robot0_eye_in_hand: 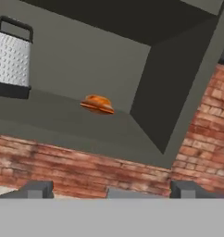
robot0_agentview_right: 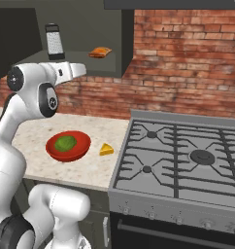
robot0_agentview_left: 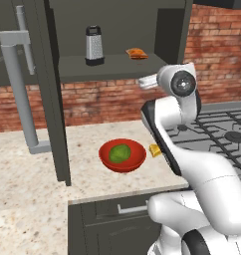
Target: Pick the cheese from the fridge and the cheese grater from the cabinet and place them next to the salad bowl.
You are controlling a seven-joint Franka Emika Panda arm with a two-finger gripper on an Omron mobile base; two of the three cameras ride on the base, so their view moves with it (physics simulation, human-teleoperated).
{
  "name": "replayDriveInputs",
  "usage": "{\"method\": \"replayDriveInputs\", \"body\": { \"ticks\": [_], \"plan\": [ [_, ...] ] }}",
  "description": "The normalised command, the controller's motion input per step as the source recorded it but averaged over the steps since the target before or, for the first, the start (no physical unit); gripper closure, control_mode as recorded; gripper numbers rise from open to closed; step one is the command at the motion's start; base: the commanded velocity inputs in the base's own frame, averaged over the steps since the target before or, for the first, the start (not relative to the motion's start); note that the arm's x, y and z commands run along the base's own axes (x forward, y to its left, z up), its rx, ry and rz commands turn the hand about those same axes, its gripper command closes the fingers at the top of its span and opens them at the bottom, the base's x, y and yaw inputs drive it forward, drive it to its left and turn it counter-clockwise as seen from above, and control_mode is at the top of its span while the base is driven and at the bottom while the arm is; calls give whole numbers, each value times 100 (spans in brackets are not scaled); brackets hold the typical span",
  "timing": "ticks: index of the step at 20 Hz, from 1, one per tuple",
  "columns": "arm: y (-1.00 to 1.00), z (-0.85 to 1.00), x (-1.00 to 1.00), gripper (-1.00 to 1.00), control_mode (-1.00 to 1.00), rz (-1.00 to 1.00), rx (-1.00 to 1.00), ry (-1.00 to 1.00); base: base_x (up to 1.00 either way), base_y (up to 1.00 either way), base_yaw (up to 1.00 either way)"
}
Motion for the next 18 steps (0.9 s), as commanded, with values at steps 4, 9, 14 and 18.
{"method": "replayDriveInputs", "body": {
  "ticks": [4,9,14,18],
  "plan": [
    [6,57,-12,-100,-100,-1,16,-27,0,0,0],
    [49,40,0,-100,-100,0,8,-18,0,0,0],
    [43,39,0,-100,-100,0,5,-13,0,0,0],
    [39,17,1,-100,-100,0,1,-3,0,0,0]
  ]
}}
